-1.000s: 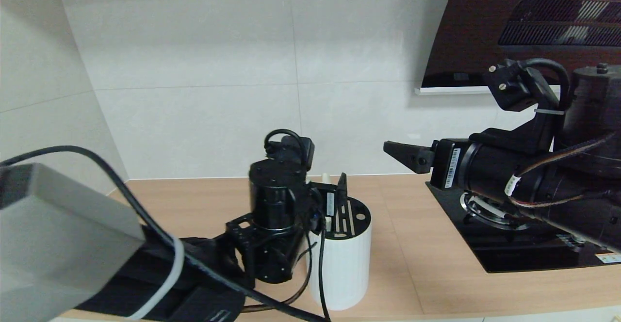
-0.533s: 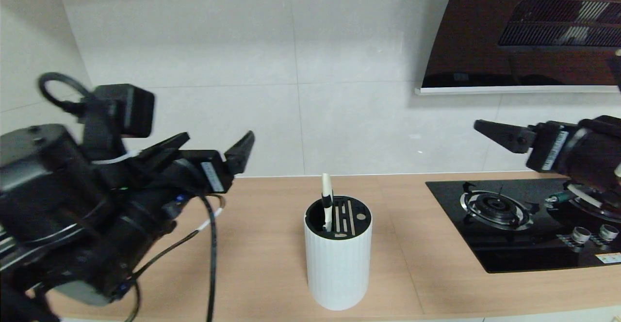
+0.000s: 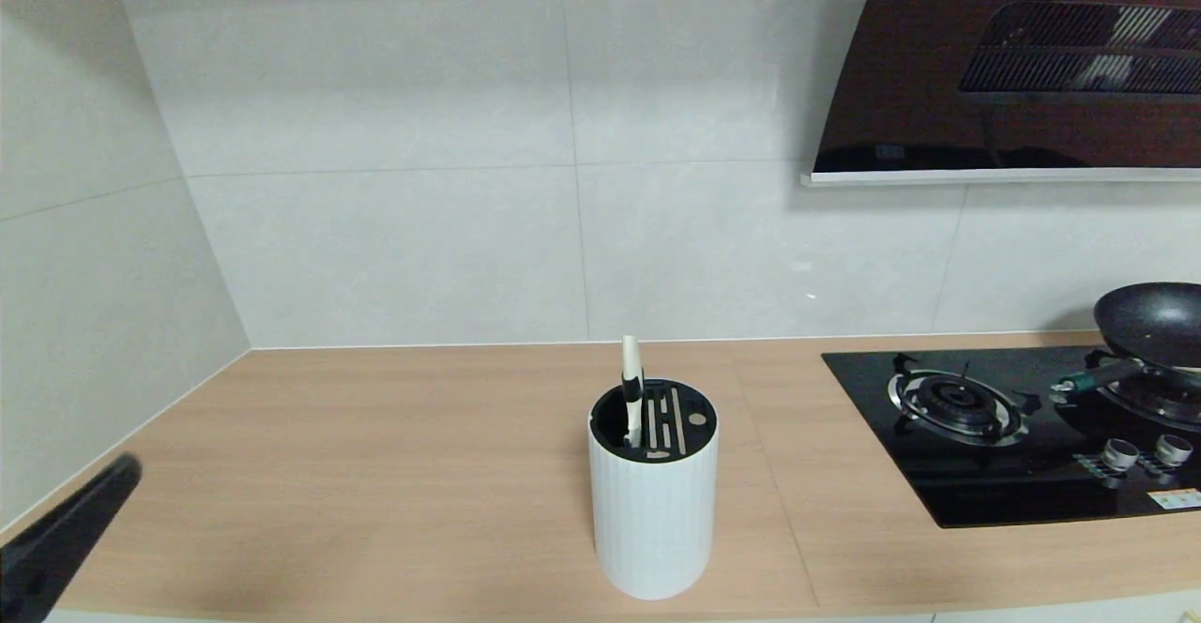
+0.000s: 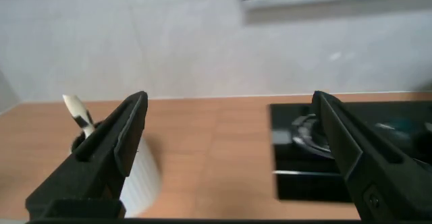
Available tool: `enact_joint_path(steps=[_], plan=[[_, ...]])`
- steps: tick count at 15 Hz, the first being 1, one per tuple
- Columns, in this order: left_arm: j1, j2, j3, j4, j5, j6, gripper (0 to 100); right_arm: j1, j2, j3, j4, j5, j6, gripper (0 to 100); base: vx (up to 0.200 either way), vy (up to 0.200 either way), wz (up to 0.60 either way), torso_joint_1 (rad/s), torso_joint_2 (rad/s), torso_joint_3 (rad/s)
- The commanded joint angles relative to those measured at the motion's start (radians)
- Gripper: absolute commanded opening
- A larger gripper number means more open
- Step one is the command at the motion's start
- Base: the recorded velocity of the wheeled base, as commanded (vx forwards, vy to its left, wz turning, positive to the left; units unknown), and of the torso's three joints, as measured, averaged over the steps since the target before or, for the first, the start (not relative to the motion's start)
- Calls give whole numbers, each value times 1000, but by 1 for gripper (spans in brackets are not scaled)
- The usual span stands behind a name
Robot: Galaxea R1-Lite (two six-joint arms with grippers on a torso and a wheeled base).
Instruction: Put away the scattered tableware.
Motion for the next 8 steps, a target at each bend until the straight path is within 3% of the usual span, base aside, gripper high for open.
enact_joint_path(steps=[1,2,3,4,6,7,8], plan=[[181,-439,-70,362,-101,8,100,-92,-405,6,271,5,-12,100,0,0,0,0,0,0],[182,-443,-72,368,-102,8,100,-93,-408,4,276,7,-12,100,0,0,0,0,0,0],[200,-492,-88,451,-111,23,100,-127,-414,7,299,-6,-7,100,0,0,0,0,0,0],[233,-488,-82,453,-55,5,100,-198,-414,42,297,-2,-7,100,0,0,0,0,0,0],[277,-489,-61,451,-42,-1,100,-282,-480,92,302,13,-12,100,0,0,0,0,0,0],[342,-505,-32,448,-53,2,100,-291,-516,148,305,41,-29,100,0,0,0,0,0,0],[385,-584,17,457,-111,37,100,-290,-514,205,273,1,-35,100,0,0,0,0,0,0]])
